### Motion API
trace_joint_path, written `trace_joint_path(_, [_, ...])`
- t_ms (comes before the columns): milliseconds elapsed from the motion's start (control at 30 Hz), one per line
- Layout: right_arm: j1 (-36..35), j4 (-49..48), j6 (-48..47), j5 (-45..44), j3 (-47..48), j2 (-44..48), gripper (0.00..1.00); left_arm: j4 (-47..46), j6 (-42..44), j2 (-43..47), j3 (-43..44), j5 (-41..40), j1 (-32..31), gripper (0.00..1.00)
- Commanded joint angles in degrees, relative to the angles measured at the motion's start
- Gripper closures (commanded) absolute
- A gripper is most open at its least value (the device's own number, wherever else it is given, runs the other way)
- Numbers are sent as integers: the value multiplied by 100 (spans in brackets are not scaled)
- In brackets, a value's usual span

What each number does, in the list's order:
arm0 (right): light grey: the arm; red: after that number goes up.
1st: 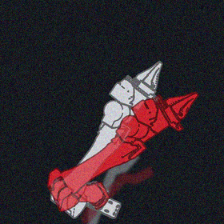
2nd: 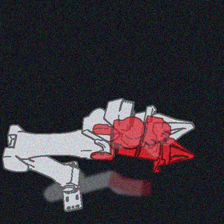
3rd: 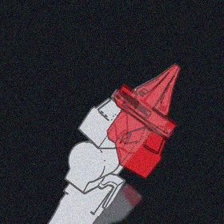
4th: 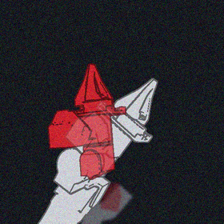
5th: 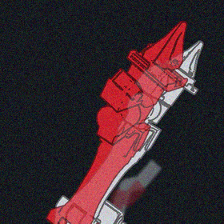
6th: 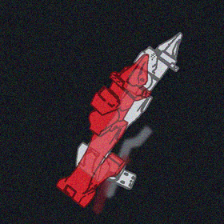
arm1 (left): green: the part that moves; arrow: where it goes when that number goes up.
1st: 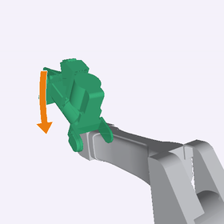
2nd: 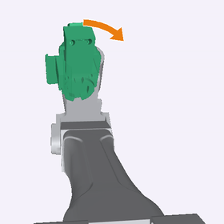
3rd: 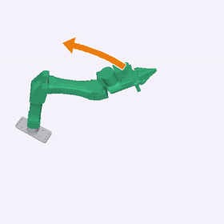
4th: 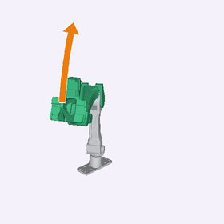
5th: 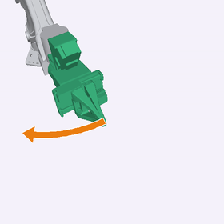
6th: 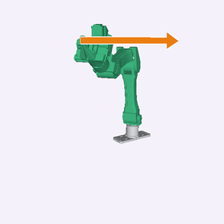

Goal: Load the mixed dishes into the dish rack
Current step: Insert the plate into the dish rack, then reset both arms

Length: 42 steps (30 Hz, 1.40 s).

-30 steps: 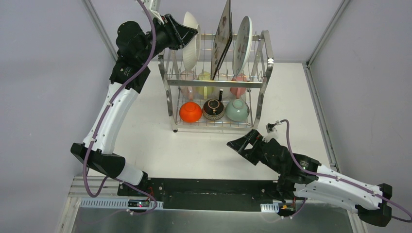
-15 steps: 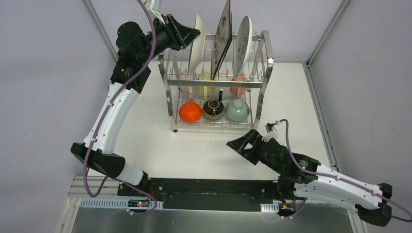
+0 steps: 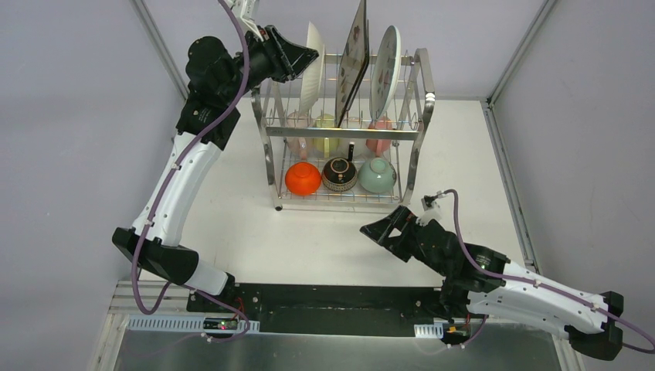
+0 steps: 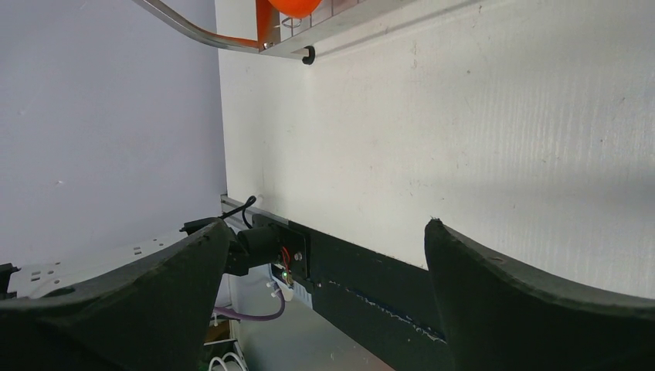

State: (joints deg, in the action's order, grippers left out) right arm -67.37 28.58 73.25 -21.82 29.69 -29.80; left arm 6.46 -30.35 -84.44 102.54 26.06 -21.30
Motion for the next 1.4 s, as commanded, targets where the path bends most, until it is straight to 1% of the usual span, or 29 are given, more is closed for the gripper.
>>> trace_joint_path(0, [5,-120,-208,-58,318,-66,0,129,249,315,-62,-178,3,65])
trace_joint_path(33, [5,-85,-228,-57,326,-82,0,187,272,334,-67,-223,3,63])
trace_joint_path(133, [5,101,-368,-98,382,-71,0,314,369,411,-52,-242,2,54])
trace_joint_path(233, [5,529,-549,-258,580,-21,0,454,510,515,-54,-279,3,45])
trace_joint_path(367, [5,1246,-749,-613,881,92,0,725,686,639,-82,-350,3,40])
trace_joint_path(600, [5,1987,-1340,-1096,1478,162,0,1289,904,1033,-130,-263,3,28])
trace_joint_path(633, [5,2125,-1461,-1179,1598,126,0,1348,951,1121,-163,-239,5,22])
trace_joint_path(667, [3,2313,-1565,-1272,1748,79,0,1428,1036,1224,-195,-230,3,5])
trace_joint_path(700, [5,2501,-1644,-1365,1904,35,0,1539,1114,1330,-229,-242,3,1])
trace_joint_path(767, [4,2843,-1844,-1533,2197,-33,0,1803,1249,1563,-307,-341,5,1])
trace_joint_path(867, [5,3005,-2260,-1770,2563,-41,0,2063,1316,1994,-630,-506,3,1])
trace_joint_path(1033, [5,3063,-2692,-2065,2945,68,0,2470,1224,2774,-1356,-629,3,1])
trace_joint_path(1233, [5,3031,-3165,-2374,3170,319,0,2917,1330,3697,-2297,-893,4,1])
trace_joint_path(1367, [5,2923,-3551,-2303,3275,535,0,3231,1348,4157,-2870,-952,3,1])
